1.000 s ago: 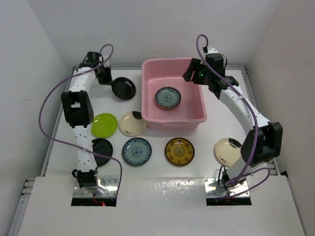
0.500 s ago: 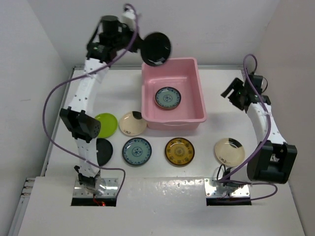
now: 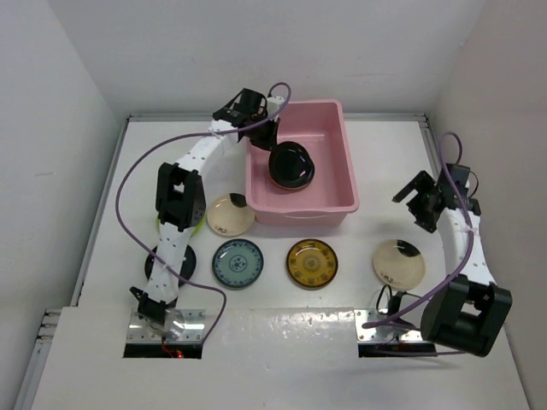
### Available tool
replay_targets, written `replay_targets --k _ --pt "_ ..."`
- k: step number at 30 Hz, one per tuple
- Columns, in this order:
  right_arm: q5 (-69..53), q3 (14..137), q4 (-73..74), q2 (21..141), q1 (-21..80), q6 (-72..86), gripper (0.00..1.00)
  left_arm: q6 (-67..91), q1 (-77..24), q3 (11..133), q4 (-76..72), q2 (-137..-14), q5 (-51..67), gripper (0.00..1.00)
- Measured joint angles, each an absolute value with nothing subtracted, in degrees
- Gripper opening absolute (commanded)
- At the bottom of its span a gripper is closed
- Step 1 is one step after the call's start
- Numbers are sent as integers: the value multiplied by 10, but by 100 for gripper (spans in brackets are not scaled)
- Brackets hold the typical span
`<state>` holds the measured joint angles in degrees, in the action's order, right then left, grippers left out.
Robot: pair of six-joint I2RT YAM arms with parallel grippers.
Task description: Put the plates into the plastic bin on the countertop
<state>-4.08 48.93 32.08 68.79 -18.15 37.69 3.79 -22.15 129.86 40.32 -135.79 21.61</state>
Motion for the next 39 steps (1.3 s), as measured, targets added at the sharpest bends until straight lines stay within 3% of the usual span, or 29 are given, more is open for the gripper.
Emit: replay_targets --k 2,3,4,7,11,17,21,30,33,34,35,39 --pt "-34 465 332 677 -200 379 93 29 -230 1299 393 -1358 211 0" --pt "-29 453 343 674 -209 382 93 25 -237 1299 384 -1357 209 5" --pt "-23 442 352 671 -218 385 93 20 -242 1299 376 -1357 207 24" --pt "6 406 381 660 -240 404 96 13 -258 1293 362 -1357 203 54" --pt "43 353 416 631 -274 441 96 10 -269 1292 356 -1357 194 67" --pt "68 270 442 593 -298 504 93 5 -262 1322 353 -1356 182 69" --pt "56 217 430 587 -299 533 85 7 -248 1334 342 -1340 182 69" --pt "24 186 316 579 -300 559 49 12 -166 1333 339 -1276 195 71" --pt "-10 190 166 646 -300 572 24 11 -139 1319 342 -1255 195 71" --pt "-24 193 122 673 -301 576 4 11 -133 1312 343 -1249 195 71" --pt "-29 194 89 694 -300 576 0 11 -128 1303 346 -1243 194 71" --pt "-70 203 -25 766 -297 588 0 6 -112 1274 356 -1227 189 71"
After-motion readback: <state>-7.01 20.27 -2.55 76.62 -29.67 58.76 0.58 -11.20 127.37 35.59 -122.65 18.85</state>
